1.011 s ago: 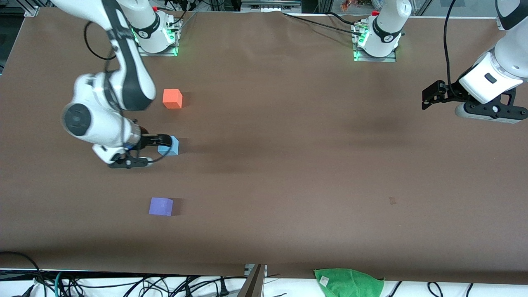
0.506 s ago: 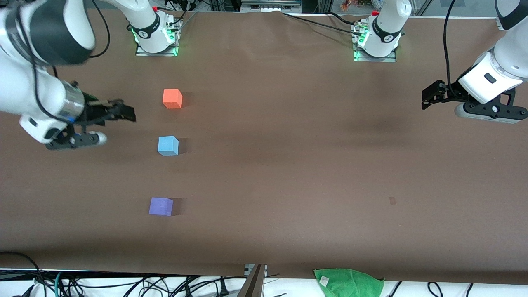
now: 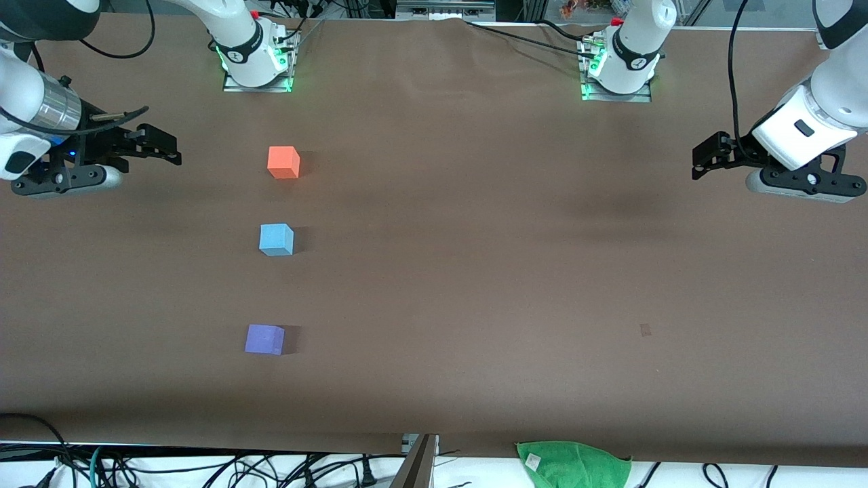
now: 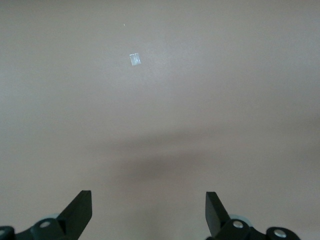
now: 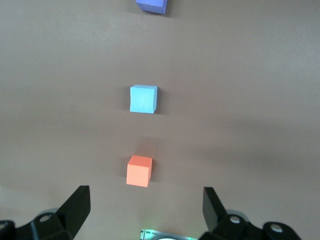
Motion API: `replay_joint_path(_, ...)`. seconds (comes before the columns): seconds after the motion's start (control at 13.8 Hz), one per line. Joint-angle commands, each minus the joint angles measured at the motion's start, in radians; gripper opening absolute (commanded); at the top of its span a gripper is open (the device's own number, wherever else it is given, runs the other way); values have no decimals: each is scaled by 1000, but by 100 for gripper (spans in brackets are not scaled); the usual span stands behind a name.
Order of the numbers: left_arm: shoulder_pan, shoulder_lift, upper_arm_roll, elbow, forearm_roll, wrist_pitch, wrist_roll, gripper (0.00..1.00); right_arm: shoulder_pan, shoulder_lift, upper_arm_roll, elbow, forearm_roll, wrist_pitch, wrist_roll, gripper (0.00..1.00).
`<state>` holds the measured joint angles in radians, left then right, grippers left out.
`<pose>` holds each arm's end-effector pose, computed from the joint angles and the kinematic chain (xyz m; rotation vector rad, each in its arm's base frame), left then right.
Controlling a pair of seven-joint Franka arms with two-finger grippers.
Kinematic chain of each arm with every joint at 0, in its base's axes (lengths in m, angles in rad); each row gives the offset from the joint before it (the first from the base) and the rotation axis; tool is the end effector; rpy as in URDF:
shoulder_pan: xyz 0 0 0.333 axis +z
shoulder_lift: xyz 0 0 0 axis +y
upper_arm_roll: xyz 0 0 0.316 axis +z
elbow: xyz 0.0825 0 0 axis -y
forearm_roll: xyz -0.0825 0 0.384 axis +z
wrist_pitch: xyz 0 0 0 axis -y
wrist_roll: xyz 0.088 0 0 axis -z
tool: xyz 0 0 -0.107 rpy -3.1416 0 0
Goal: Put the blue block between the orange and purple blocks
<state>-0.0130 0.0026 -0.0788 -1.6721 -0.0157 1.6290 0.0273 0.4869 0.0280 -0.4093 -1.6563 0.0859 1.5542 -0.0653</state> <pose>0.5543 -0.0526 0.5801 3.1210 -0.1841 -0.0722 0.5525 0.0550 0.5691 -3.0541 -0.2115 0.1965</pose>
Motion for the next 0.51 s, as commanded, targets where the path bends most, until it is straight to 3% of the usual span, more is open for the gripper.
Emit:
replay_joint_path(0.0,-4,-6,2,5,2,-14,19,100,-1,-20,15,-3,-23,12,-24,99)
replay_joint_path(0.07,-2,-6,2,5,2,-12,19,100,-19,-20,42,-7,-32,17,-22,99)
replay_joint_path(0.22,-2,-6,2,5,2,-12,19,100,-175,-20,217,-3,-69,9,-21,99)
replay_joint_path(0.29,-2,-6,2,5,2,-14,20,100,-216,-22,265,-5,-78,4,-13,99)
replay_joint_path(0.43,-2,-6,2,5,2,-14,20,100,-251,-22,297,1,-86,6,-22,99)
